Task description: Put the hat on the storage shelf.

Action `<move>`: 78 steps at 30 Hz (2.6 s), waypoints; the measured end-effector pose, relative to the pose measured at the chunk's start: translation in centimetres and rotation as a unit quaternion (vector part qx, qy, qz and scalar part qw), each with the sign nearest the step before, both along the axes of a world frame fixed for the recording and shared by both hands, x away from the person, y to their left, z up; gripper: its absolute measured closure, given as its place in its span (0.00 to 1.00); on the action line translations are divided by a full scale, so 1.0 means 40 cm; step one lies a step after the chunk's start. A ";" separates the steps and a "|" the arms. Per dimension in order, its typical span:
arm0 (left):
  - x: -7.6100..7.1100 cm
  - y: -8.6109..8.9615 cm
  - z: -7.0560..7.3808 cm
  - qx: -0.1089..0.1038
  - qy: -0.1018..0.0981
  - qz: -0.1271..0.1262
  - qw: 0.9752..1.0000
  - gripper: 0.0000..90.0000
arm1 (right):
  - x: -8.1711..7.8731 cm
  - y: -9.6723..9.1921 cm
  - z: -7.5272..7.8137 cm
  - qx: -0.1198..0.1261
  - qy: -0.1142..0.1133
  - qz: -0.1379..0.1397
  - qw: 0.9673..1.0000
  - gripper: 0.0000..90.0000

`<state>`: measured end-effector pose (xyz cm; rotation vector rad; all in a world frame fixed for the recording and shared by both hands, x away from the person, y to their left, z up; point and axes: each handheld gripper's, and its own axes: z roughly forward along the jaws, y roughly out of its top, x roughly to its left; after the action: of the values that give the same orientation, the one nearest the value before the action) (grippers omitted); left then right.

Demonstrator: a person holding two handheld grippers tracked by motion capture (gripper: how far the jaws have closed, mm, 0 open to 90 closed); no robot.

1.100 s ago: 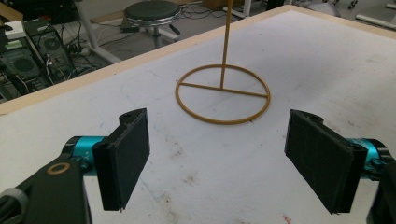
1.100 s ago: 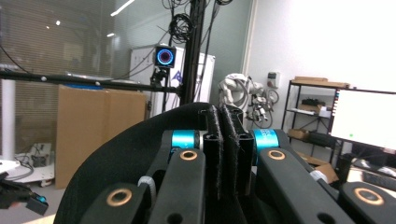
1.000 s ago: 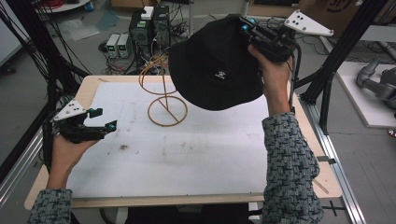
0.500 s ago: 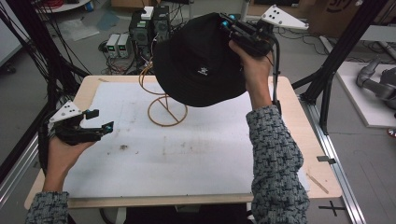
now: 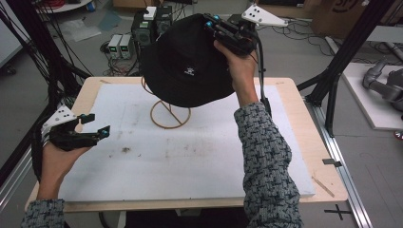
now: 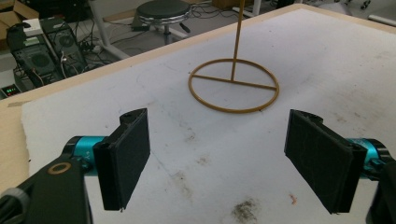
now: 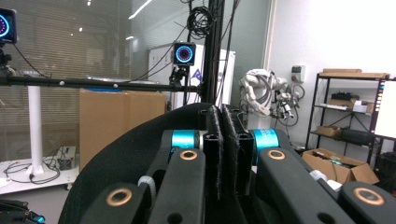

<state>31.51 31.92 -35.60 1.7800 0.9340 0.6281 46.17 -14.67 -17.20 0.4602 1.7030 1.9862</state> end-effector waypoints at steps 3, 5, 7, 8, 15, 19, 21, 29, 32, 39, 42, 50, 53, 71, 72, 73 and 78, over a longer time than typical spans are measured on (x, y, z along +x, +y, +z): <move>-0.005 0.009 -0.004 -0.002 0.001 0.001 1.000 0.26 | 0.009 0.025 -0.003 -0.004 0.005 0.006 1.000 0.97; -0.007 0.009 -0.005 -0.003 0.000 0.001 1.000 0.26 | 0.014 0.041 -0.006 -0.007 0.005 0.009 1.000 0.97; -0.009 0.011 -0.005 -0.003 0.001 0.002 1.000 0.25 | 0.018 0.053 -0.010 -0.007 0.007 0.010 1.000 0.97; -0.011 0.011 -0.005 -0.004 0.000 0.002 1.000 0.25 | 0.018 0.053 -0.010 -0.007 0.007 0.010 1.000 0.97; -0.023 0.019 -0.004 -0.002 -0.003 0.004 1.000 0.25 | 0.036 0.092 -0.028 -0.017 0.016 0.012 1.000 0.97; -0.029 0.022 -0.005 0.000 -0.003 0.006 1.000 0.25 | 0.043 0.112 -0.036 -0.019 0.021 0.015 0.999 0.97; -0.031 0.022 -0.005 -0.001 -0.003 0.007 1.000 0.25 | 0.047 0.124 -0.041 -0.022 0.022 0.014 0.999 0.97; -0.037 0.028 -0.005 0.000 -0.003 0.008 1.000 0.25 | 0.060 0.164 -0.064 -0.042 0.032 0.018 0.998 0.97; -0.039 0.028 -0.004 0.002 -0.004 0.008 1.000 0.25 | 0.069 0.182 -0.078 -0.047 0.042 0.014 0.998 0.97; -0.041 0.025 -0.005 -0.001 -0.004 0.008 1.000 0.25 | 0.087 0.212 -0.108 -0.065 0.059 0.006 0.996 0.97; -0.041 0.025 -0.004 0.003 -0.003 0.007 1.000 0.25 | 0.093 0.220 -0.117 -0.069 0.065 0.005 0.995 0.97; -0.040 0.025 -0.006 0.002 -0.002 0.006 1.000 0.25 | 0.101 0.241 -0.136 -0.085 0.078 0.000 0.993 0.97; -0.040 0.024 -0.006 0.003 -0.002 0.006 1.000 0.25 | 0.104 0.247 -0.143 -0.089 0.085 -0.001 0.992 0.97; -0.038 0.018 -0.009 0.004 0.001 0.004 1.000 0.25 | 0.110 0.253 -0.181 -0.088 0.099 -0.005 0.991 0.96; -0.038 0.018 -0.009 0.004 0.001 0.004 1.000 0.25 | 0.109 0.254 -0.182 -0.088 0.102 -0.005 0.991 0.96; -0.038 0.018 -0.008 0.004 0.001 0.004 1.000 0.25 | 0.110 0.254 -0.183 -0.088 0.103 -0.002 0.991 0.96; -0.039 0.019 -0.007 0.002 0.000 0.003 1.000 0.25 | 0.111 0.254 -0.187 -0.088 0.108 -0.004 0.990 0.94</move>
<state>29.96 32.70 -35.90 1.7812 0.9394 0.6342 50.63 -4.52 -24.67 0.6373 1.9838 1.8129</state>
